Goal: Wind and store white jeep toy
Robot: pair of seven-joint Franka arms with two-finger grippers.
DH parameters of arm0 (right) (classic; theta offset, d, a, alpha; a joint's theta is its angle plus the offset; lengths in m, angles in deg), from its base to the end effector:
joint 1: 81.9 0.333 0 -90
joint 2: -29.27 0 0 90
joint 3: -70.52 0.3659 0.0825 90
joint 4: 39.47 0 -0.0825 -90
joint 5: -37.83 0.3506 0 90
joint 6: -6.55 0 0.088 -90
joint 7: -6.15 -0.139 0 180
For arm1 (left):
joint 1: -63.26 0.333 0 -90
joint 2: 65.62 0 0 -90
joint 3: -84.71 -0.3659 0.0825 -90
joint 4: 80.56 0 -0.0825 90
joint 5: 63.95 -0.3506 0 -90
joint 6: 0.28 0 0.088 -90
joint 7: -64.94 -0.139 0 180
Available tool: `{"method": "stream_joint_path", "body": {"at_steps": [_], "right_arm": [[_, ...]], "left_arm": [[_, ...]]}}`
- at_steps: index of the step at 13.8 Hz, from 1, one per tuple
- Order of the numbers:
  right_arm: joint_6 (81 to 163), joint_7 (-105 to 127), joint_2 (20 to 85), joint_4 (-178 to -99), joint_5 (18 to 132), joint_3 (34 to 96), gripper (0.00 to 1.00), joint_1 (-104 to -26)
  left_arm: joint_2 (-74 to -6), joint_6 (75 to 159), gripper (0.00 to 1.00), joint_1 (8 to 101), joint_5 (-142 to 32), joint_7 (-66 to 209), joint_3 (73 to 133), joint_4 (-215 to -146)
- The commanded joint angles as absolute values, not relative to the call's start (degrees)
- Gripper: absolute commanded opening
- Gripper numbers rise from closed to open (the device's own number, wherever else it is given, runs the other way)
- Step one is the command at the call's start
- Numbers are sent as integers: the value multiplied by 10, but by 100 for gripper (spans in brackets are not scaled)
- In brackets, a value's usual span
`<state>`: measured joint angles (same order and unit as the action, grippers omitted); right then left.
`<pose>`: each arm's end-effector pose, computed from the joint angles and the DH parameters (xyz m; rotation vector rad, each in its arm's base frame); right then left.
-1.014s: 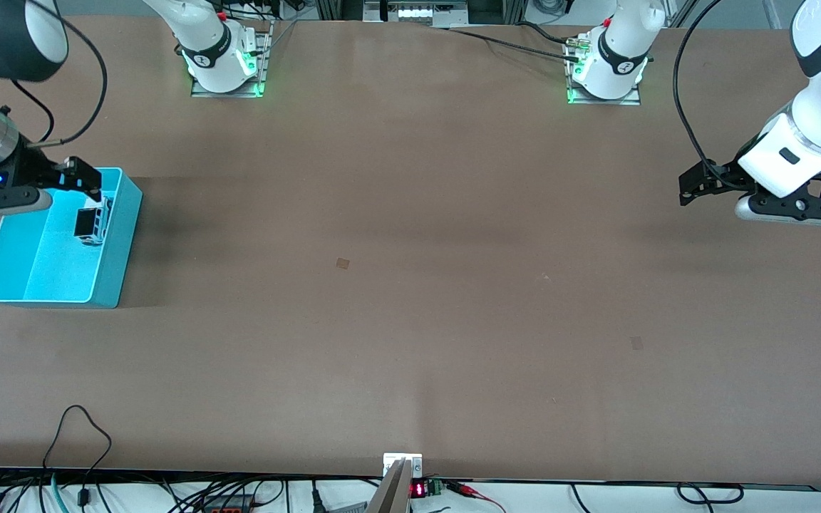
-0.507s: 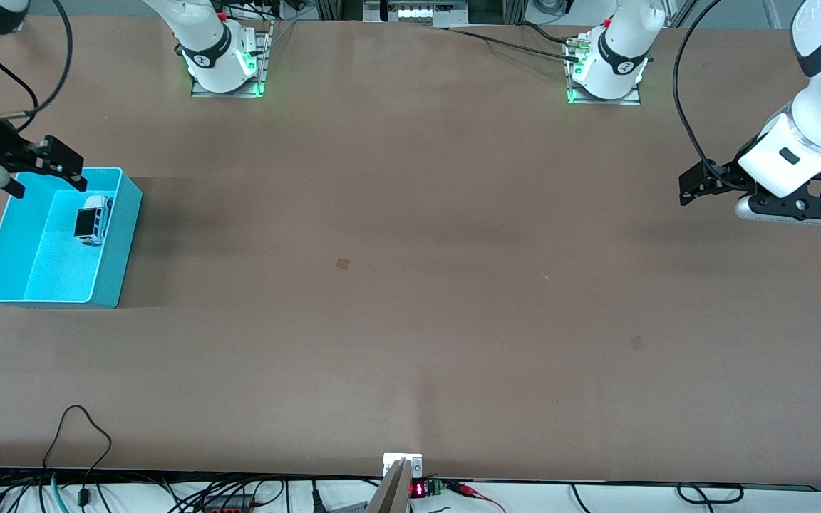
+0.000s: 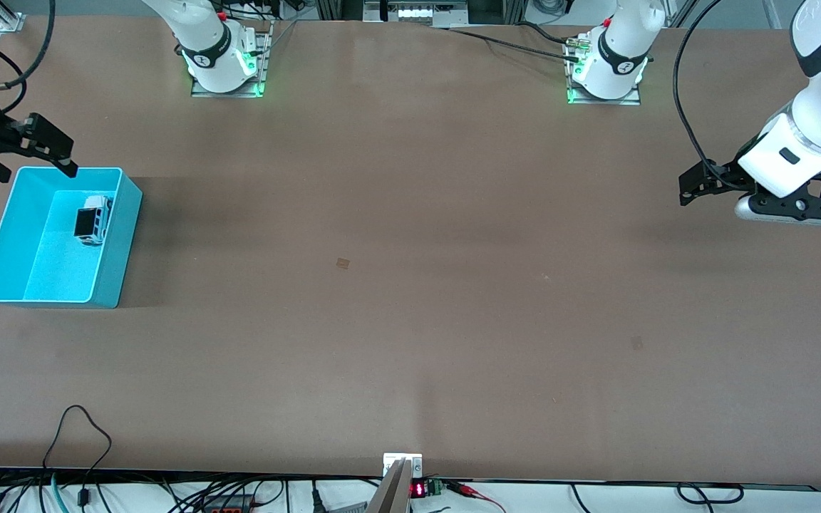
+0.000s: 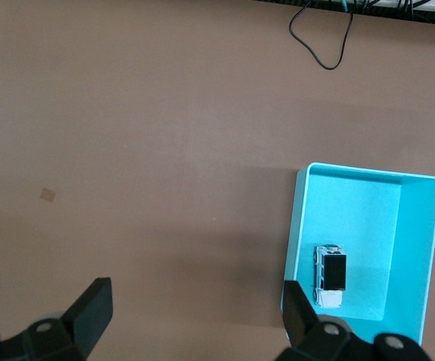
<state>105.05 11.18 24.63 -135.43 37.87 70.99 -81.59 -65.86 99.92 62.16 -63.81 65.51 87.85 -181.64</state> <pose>0.5097 0.0072 0.6519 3.1268 0.1586 0.1963 0.5258 -0.0393 0.5744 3.1383 -0.0998 -0.0177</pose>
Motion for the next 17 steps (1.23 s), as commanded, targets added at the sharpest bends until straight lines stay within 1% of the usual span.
{"method": "stream_joint_path", "body": {"at_steps": [1,3,8,12,17], "right_arm": [[1002,105,281,-1291,385,704,100,-807],[984,103,307,-1253,385,702,100,-805],[981,-19,307,-1256,388,705,100,-800],[963,53,306,-1259,388,703,100,-801],[957,52,306,-1257,389,701,100,-801]], "left_arm": [[-654,989,100,620,-636,661,879,-1803],[-655,988,100,619,-637,660,879,-1803],[-655,988,100,619,-636,661,880,-1803],[-655,988,100,618,-637,661,880,-1803],[-655,988,100,618,-637,661,880,-1802]]}}
